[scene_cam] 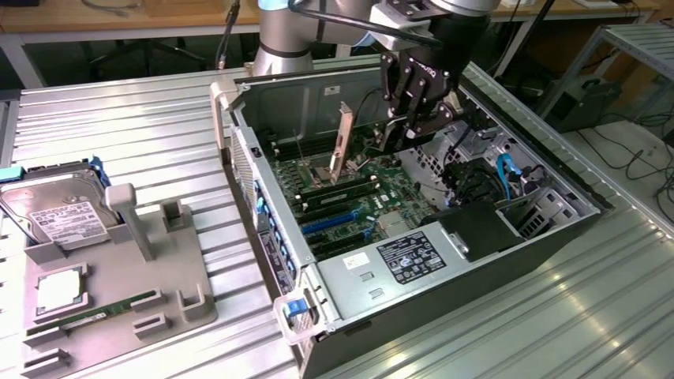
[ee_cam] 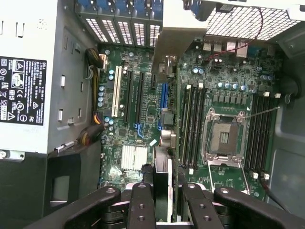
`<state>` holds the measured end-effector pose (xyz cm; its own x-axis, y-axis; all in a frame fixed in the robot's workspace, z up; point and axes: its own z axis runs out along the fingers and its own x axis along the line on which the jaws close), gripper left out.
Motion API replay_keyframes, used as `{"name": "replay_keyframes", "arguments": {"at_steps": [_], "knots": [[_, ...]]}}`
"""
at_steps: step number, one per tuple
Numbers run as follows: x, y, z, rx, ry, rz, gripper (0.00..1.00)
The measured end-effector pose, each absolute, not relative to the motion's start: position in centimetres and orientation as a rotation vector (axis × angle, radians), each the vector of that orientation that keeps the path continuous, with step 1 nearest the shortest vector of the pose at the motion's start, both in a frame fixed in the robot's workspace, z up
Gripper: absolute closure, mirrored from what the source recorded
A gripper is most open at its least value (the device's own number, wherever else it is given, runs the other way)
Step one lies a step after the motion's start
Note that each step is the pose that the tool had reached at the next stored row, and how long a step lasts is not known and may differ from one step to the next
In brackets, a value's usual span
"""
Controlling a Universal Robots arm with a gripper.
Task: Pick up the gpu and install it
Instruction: 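Insert the gpu into the slot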
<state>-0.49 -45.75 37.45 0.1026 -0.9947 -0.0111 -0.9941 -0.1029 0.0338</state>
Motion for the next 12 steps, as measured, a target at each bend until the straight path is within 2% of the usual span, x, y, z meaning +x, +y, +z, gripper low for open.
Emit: {"name": "replay_keyframes", "arguments": {"at_steps": [12], "knots": [[-0.5,-45.7,35.7,2.319,-2.092,-0.05,0.73]]}}
